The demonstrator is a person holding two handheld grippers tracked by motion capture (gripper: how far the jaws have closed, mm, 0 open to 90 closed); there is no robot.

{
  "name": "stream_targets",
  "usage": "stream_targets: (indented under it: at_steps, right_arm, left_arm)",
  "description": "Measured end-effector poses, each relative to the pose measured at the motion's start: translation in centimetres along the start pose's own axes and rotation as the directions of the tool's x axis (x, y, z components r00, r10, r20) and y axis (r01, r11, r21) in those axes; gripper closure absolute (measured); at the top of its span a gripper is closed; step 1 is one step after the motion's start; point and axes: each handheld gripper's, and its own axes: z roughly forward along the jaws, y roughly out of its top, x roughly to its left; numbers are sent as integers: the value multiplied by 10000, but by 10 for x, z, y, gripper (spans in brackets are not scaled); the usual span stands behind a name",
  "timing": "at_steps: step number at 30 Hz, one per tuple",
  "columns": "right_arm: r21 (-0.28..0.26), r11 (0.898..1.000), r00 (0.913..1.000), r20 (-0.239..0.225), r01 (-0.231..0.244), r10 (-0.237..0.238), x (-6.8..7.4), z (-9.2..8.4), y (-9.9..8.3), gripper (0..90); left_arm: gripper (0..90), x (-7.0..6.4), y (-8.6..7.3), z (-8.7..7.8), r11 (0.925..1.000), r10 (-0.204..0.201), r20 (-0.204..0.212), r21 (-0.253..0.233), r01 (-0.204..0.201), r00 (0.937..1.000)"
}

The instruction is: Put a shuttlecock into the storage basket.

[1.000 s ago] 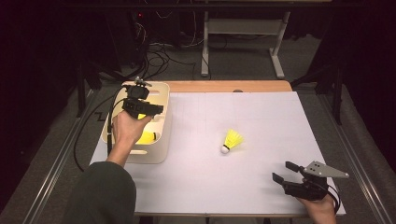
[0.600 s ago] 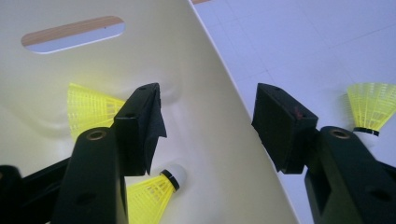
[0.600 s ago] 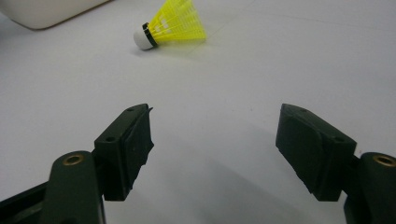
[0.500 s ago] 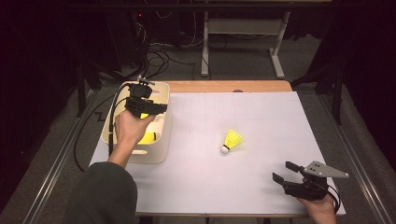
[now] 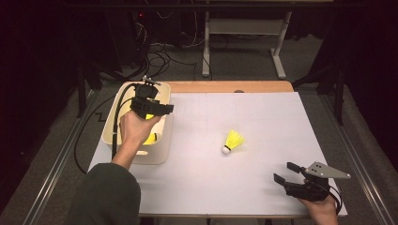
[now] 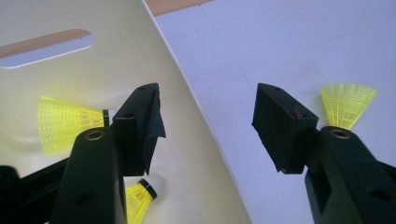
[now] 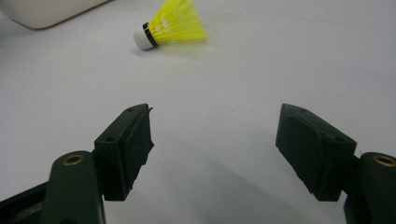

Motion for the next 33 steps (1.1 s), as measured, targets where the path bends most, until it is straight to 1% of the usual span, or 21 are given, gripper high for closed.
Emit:
stream_targets:
  at_steps: [5,10,27,33]
  right_arm:
    - [-9,10000,10000,-5,23,-23,0,0,0,273]
    - [-9,10000,10000,-13,2,-2,0,0,0,273]
    - [-16,10000,10000,-34,-2,2,0,0,0,273]
    - [-26,10000,10000,-45,15,-16,0,0,0,273]
  left_arm:
    - [427,-9,2,1,9997,257,64,54,-257,9996]
    - [427,-16,4,2,9990,448,158,5,-448,9989]
    - [424,-35,6,12,9971,761,515,35,-764,9958]
    - [424,-39,5,14,9961,871,605,46,-876,9944]
